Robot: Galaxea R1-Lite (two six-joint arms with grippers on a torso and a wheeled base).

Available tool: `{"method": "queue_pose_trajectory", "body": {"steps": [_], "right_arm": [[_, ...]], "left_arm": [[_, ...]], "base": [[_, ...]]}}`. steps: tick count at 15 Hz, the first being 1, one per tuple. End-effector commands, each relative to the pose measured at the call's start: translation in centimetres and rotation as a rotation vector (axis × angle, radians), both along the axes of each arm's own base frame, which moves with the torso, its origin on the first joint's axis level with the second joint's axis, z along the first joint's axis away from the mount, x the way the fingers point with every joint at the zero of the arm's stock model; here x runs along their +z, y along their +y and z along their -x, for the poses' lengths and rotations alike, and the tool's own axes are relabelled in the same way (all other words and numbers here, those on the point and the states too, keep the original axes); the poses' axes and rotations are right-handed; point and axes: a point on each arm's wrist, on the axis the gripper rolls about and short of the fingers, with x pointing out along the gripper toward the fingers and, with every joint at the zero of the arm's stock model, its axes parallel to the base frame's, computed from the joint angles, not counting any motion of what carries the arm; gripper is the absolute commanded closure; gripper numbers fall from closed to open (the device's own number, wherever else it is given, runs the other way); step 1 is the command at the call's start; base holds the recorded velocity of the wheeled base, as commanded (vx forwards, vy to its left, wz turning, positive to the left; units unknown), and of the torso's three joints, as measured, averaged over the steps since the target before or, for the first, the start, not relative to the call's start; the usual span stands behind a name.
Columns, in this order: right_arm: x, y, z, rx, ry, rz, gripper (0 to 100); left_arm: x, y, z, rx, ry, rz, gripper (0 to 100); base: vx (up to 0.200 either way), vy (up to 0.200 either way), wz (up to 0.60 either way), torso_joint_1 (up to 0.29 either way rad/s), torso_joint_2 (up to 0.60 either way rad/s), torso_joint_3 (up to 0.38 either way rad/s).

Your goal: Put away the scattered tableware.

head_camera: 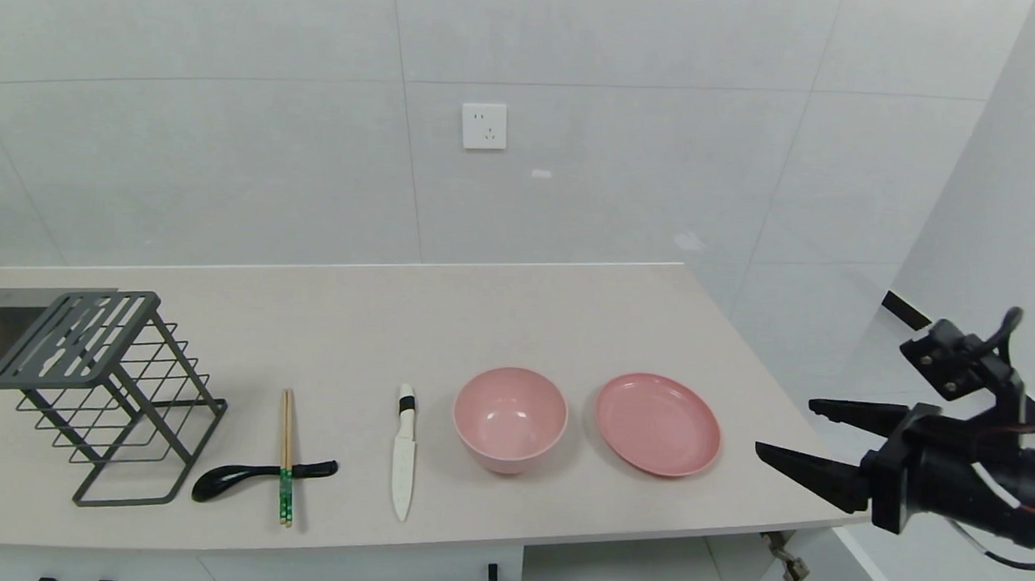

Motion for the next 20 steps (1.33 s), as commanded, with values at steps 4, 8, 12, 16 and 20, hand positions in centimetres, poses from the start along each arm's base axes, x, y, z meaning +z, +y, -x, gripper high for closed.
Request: {"method": "queue_pose_trajectory", "body": {"steps": [4, 8, 12, 16, 20], "right_arm": [[-3.2, 0.4, -3.4, -0.046, 0.088, 0.040, 0], [-4.6, 0.6, -5.0, -0.049, 0.115, 0.049, 0], [-6.5, 0.6, -6.5, -0.064, 0.113, 0.049, 0], [-7.7, 0.7, -7.8, -0.073, 0.108, 0.049, 0], [-8.0, 0.5, -10.3, -0.116, 0.077, 0.053, 0]], "left_arm": [[0.0, 0.0, 0.0, -0.001, 0.001, 0.000, 0], [0.0, 0.0, 0.0, -0.001, 0.001, 0.000, 0], [0.0, 0.0, 0.0, 0.001, 0.001, 0.000, 0], [0.0, 0.0, 0.0, -0.001, 0.001, 0.000, 0], [0.0, 0.0, 0.0, -0.001, 0.001, 0.000, 0]], "base": [[0.000, 0.000, 0.00, 0.000, 0.00, 0.000], [0.000, 0.000, 0.00, 0.000, 0.00, 0.000], [0.000, 0.000, 0.00, 0.000, 0.00, 0.000], [0.000, 0.000, 0.00, 0.000, 0.00, 0.000], [0.000, 0.000, 0.00, 0.000, 0.00, 0.000]]}}
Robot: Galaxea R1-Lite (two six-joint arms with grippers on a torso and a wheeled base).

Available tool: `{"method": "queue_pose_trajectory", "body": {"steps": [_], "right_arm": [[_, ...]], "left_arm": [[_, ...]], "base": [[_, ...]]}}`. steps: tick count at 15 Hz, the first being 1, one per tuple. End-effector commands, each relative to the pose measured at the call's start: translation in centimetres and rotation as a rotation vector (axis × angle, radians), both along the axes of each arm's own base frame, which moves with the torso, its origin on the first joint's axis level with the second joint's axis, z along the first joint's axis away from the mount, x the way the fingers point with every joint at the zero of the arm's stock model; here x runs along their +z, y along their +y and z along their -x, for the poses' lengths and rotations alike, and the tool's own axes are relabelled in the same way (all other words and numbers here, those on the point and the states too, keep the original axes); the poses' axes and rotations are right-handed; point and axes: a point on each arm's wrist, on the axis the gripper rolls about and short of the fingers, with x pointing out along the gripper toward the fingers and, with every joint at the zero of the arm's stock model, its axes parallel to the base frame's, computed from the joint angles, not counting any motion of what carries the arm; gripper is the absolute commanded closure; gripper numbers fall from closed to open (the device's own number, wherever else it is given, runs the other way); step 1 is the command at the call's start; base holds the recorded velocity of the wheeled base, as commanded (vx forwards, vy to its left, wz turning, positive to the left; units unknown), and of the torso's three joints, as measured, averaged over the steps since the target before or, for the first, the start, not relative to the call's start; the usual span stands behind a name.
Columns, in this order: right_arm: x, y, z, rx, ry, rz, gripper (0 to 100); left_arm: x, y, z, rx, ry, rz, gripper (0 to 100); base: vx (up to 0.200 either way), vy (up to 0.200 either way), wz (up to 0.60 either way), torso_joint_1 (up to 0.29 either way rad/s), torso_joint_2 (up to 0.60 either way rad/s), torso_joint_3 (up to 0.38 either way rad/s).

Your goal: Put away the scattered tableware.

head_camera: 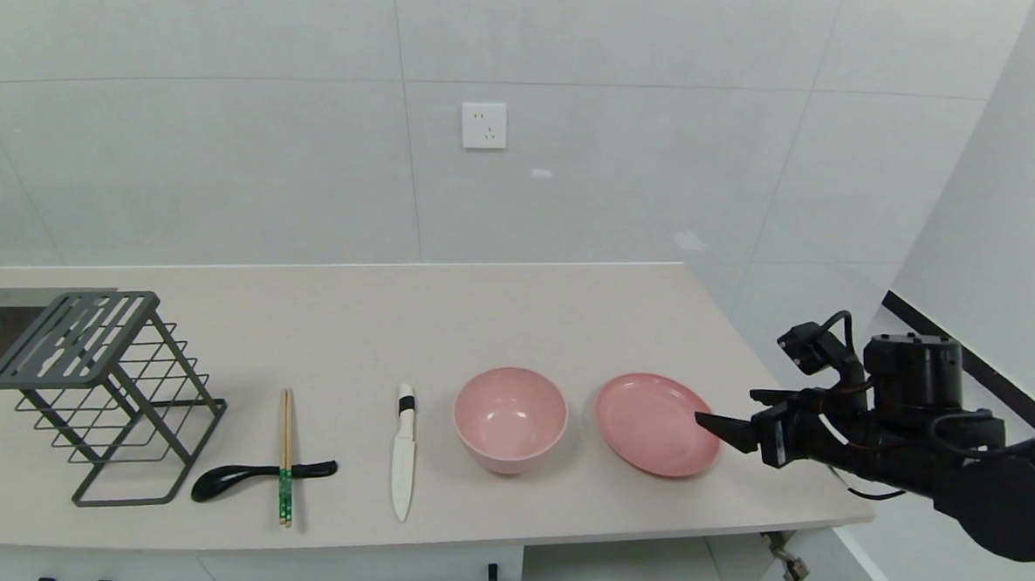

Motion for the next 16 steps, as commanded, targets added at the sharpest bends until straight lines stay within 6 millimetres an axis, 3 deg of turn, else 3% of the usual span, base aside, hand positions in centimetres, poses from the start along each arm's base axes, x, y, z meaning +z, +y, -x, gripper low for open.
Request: {"method": "queue_pose_trajectory", "body": {"steps": [1, 8, 16], "right_arm": [[-1.1, 0.0, -1.2, -0.007, 0.020, 0.002, 0], [-4.4, -0.2, -2.2, -0.020, 0.089, 0.013, 0], [-7.2, -0.4, -6.0, -0.074, 0.061, -0.003, 0]], "left_arm": [[0.0, 0.0, 0.0, -0.001, 0.001, 0.000, 0], [0.0, 0.0, 0.0, -0.001, 0.001, 0.000, 0], [0.0, 0.0, 0.0, 0.001, 0.001, 0.000, 0]], "base": [[0.000, 0.000, 0.00, 0.000, 0.00, 0.000], [0.000, 0.000, 0.00, 0.000, 0.00, 0.000], [0.000, 0.000, 0.00, 0.000, 0.00, 0.000]]}}
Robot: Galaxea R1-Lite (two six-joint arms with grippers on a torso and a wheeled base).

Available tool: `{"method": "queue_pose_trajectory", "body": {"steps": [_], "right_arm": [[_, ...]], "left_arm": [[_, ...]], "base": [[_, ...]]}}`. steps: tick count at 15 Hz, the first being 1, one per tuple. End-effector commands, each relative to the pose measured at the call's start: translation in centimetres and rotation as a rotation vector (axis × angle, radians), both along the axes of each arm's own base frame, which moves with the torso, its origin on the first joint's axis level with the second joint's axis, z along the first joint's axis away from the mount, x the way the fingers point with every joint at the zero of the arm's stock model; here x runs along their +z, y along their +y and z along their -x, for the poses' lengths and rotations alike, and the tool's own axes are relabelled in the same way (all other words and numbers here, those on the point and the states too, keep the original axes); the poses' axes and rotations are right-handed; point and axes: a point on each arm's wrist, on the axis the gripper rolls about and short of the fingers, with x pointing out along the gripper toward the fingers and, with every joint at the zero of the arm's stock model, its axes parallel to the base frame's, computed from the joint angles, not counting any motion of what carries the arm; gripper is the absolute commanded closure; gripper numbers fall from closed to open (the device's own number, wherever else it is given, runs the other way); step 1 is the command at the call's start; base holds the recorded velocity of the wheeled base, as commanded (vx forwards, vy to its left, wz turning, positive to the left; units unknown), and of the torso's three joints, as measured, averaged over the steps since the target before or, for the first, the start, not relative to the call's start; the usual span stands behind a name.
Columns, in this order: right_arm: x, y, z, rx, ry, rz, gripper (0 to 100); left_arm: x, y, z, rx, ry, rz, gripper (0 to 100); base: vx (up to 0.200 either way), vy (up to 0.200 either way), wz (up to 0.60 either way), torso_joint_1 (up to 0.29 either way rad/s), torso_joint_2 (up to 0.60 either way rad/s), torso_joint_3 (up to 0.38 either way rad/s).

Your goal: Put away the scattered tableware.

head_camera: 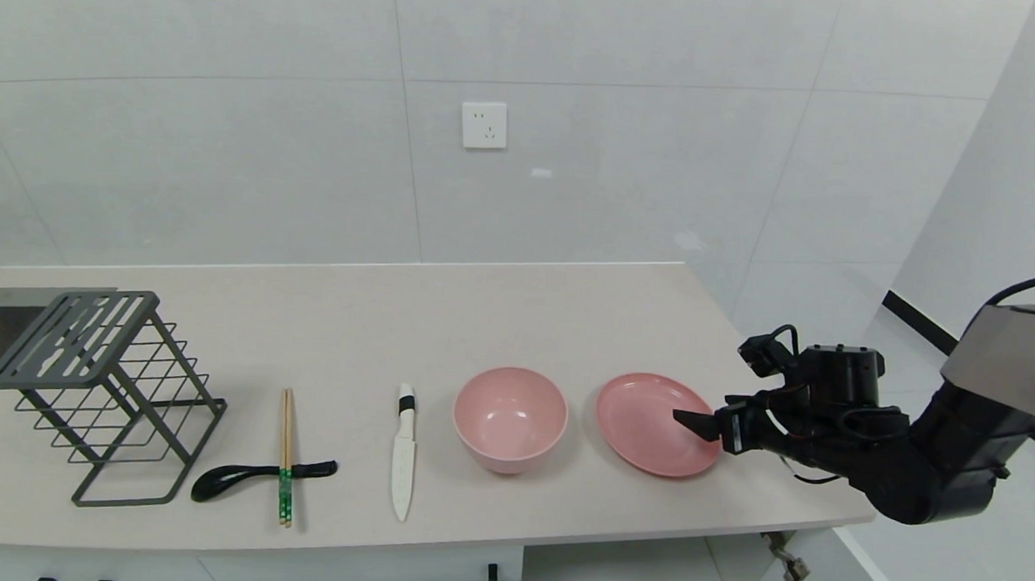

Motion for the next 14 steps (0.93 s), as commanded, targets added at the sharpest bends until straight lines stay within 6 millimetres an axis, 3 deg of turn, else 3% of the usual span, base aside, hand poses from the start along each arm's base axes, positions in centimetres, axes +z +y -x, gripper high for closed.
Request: {"method": "queue_pose_trajectory", "body": {"steps": [1, 14], "right_arm": [[-1.3, -0.4, -0.6, -0.013, 0.024, 0.005, 0], [-2.9, 0.7, -0.3, 0.023, 0.044, 0.013, 0]], "left_arm": [[0.0, 0.0, 0.0, 0.000, 0.001, 0.000, 0], [0.0, 0.0, 0.0, 0.000, 0.003, 0.000, 0]], "base": [[0.000, 0.000, 0.00, 0.000, 0.00, 0.000], [0.000, 0.000, 0.00, 0.000, 0.00, 0.000]]}}
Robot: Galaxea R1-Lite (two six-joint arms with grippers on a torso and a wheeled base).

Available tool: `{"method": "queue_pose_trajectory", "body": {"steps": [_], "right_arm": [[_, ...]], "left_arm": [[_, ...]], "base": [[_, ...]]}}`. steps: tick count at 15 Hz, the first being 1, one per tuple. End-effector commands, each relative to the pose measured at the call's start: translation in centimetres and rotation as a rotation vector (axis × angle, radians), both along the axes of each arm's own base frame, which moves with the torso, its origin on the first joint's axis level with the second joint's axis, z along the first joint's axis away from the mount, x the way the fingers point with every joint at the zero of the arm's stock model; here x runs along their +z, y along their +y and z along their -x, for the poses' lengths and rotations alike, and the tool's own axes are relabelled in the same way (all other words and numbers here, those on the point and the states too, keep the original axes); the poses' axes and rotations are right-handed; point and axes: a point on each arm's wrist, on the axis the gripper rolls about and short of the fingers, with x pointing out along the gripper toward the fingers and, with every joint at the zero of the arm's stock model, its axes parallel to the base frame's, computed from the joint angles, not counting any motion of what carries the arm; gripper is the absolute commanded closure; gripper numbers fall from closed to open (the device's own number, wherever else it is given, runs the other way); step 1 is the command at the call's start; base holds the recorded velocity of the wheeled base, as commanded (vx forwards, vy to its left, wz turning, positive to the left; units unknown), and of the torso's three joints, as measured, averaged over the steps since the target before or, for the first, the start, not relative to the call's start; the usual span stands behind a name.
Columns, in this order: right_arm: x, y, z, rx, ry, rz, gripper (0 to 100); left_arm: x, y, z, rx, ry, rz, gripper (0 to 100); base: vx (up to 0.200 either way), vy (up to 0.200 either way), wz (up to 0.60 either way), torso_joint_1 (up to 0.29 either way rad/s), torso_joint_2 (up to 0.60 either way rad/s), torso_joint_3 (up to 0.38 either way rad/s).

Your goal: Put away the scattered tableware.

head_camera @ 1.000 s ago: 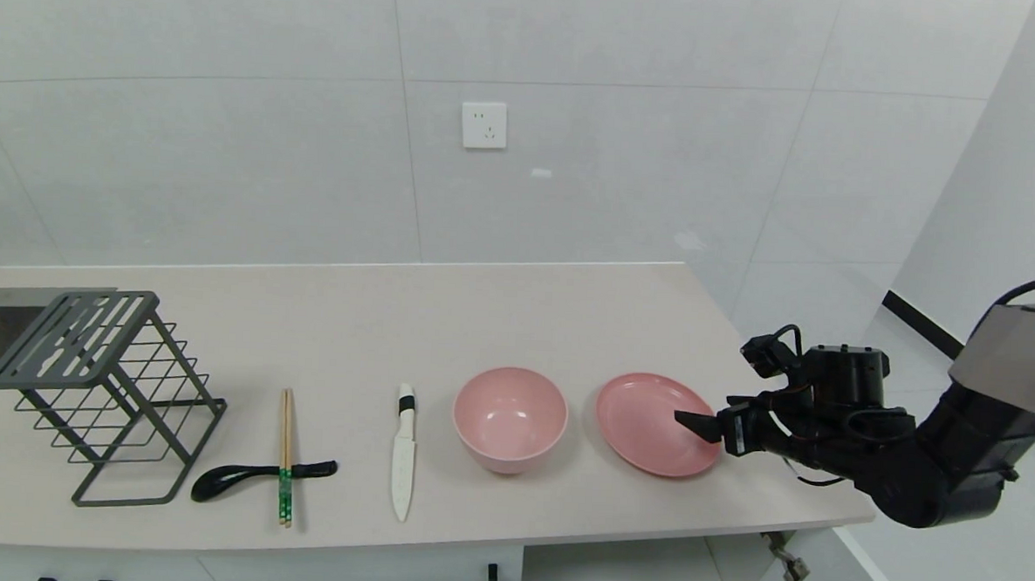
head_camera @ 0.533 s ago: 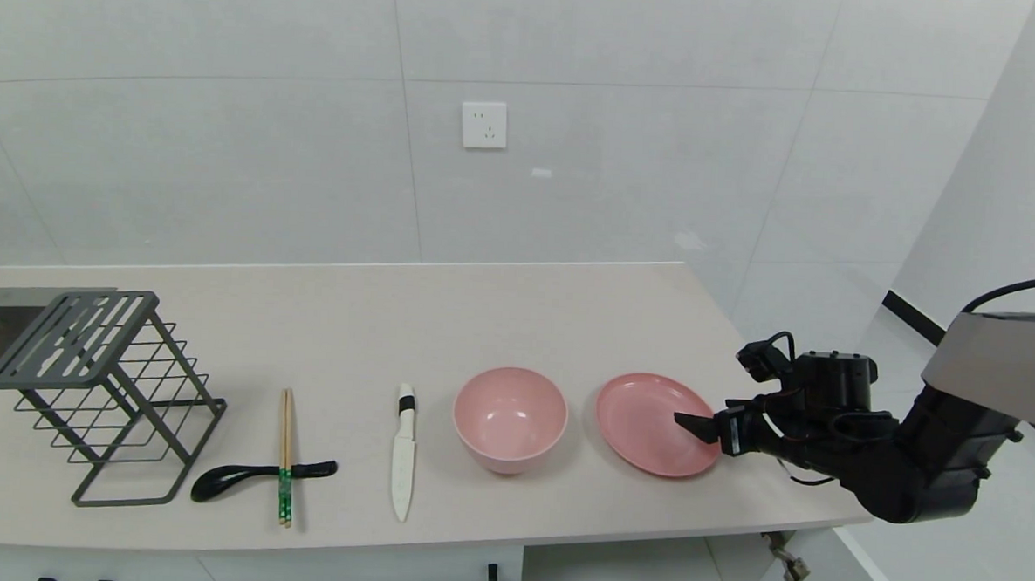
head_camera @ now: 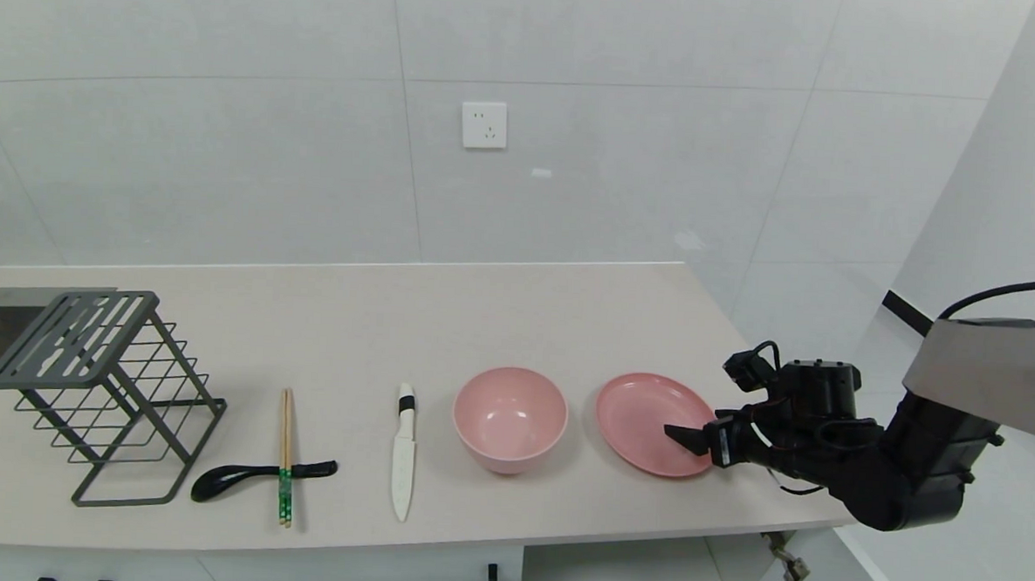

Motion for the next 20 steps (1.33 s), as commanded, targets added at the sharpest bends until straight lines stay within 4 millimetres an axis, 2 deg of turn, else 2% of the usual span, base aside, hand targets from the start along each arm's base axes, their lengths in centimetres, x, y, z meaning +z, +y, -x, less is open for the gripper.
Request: {"method": "queue_pose_trajectory", "body": {"steps": [1, 4, 5, 9, 12, 16, 17, 20], "right_arm": [[-0.4, 0.2, 0.1, 0.006, 0.010, 0.003, 0], [-1.3, 1.0, 0.2, 0.028, 0.035, 0.006, 0], [-1.7, 1.0, 0.1, 0.028, 0.038, 0.006, 100], [-2.1, 0.4, 0.0, -0.029, 0.034, 0.031, 100], [-1.9, -1.0, -0.6, -0.073, 0.008, 0.024, 100], [1.3, -1.4, -1.7, -0.139, -0.137, -0.092, 100], [2.5, -1.3, -1.6, -0.168, -0.151, -0.153, 100], [4.2, -1.1, -1.0, -0.212, -0.171, -0.259, 100]], "left_arm": [[0.0, 0.0, 0.0, 0.000, 0.001, 0.000, 0], [0.0, 0.0, 0.0, 0.000, 0.000, 0.000, 0], [0.0, 0.0, 0.0, 0.000, 0.000, 0.000, 0], [0.0, 0.0, 0.0, 0.000, 0.000, 0.000, 0], [0.0, 0.0, 0.0, 0.000, 0.000, 0.000, 0], [0.0, 0.0, 0.0, 0.000, 0.000, 0.000, 0], [0.0, 0.0, 0.0, 0.000, 0.000, 0.000, 0], [0.0, 0.0, 0.0, 0.000, 0.000, 0.000, 0]], "base": [[0.000, 0.000, 0.00, 0.000, 0.00, 0.000], [0.000, 0.000, 0.00, 0.000, 0.00, 0.000], [0.000, 0.000, 0.00, 0.000, 0.00, 0.000], [0.000, 0.000, 0.00, 0.000, 0.00, 0.000], [0.000, 0.000, 0.00, 0.000, 0.00, 0.000], [0.000, 0.000, 0.00, 0.000, 0.00, 0.000], [0.000, 0.000, 0.00, 0.000, 0.00, 0.000], [0.000, 0.000, 0.00, 0.000, 0.00, 0.000]]}}
